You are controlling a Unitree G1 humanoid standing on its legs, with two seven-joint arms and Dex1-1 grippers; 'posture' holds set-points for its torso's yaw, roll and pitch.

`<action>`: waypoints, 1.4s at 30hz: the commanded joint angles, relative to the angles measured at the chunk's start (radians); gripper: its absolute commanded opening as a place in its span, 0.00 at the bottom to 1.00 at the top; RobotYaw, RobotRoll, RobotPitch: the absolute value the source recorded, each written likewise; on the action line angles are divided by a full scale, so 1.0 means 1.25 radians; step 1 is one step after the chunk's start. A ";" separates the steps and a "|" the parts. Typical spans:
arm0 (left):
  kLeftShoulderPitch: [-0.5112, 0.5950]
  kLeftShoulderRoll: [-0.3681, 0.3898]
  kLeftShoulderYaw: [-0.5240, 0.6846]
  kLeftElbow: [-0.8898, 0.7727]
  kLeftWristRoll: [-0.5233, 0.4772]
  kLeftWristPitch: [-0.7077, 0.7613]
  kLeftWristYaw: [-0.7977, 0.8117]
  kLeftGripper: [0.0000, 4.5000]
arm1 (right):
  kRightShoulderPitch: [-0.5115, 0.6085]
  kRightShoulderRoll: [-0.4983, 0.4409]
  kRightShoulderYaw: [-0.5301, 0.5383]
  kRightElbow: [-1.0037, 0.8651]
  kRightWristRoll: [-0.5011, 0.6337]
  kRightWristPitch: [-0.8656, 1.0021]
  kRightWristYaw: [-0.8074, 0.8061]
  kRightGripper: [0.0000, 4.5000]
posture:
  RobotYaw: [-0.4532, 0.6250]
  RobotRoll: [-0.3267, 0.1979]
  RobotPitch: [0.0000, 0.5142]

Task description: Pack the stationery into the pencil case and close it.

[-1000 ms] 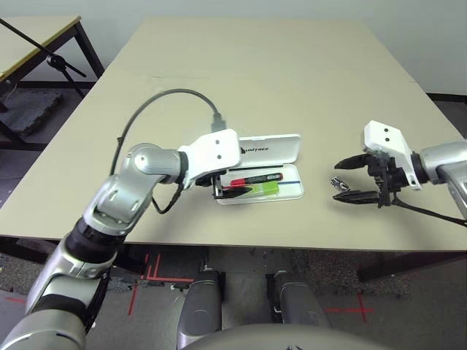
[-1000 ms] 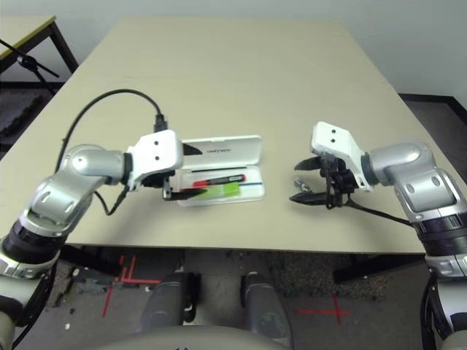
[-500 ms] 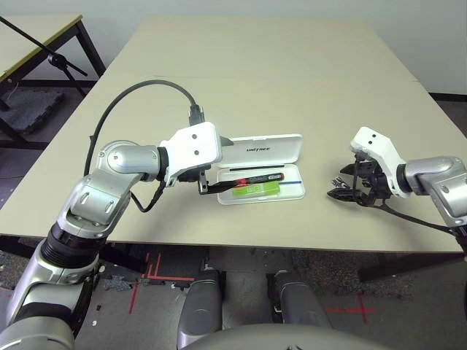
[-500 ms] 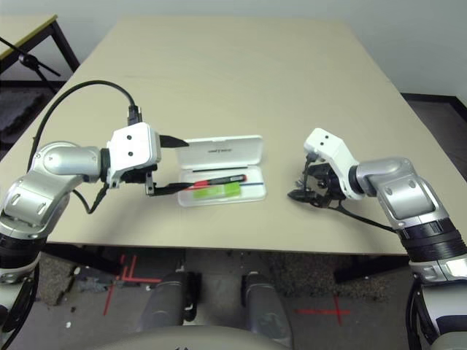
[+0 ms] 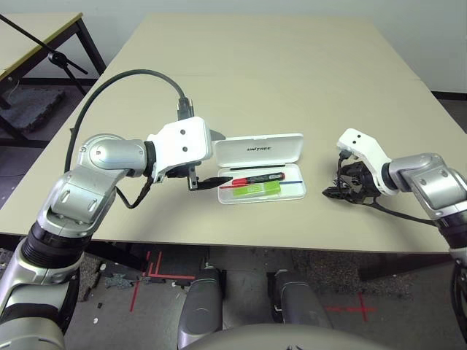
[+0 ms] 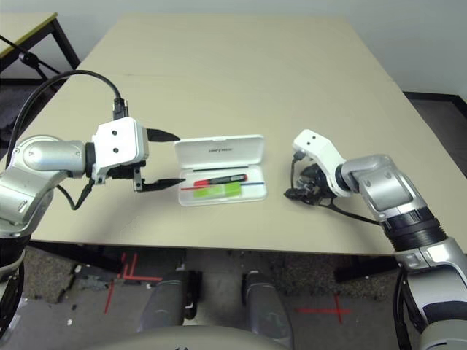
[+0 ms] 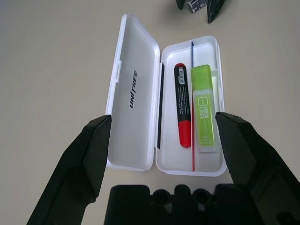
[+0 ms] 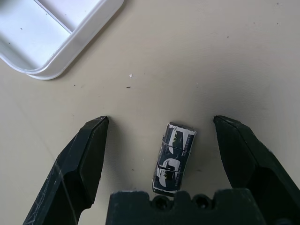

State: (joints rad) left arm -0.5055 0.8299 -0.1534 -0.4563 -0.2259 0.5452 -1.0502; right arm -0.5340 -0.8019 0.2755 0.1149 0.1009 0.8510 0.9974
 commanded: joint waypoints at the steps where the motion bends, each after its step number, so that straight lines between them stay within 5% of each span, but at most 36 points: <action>1: -0.004 0.013 0.009 -0.015 -0.019 -0.002 -0.014 0.99 | 0.006 0.010 0.034 0.049 -0.025 0.007 -0.010 1.00 | 0.51 0.62 0.20; 42: -0.026 0.014 -0.034 0.018 -0.016 -0.021 -0.015 0.99 | 0.057 -0.069 0.004 0.025 0.006 0.017 0.044 1.00 | 0.50 0.62 0.20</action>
State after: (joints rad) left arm -0.5332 0.8467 -0.1781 -0.4434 -0.2522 0.5264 -1.0602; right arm -0.4921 -0.8956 0.2497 0.1192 0.1316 0.8607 1.0639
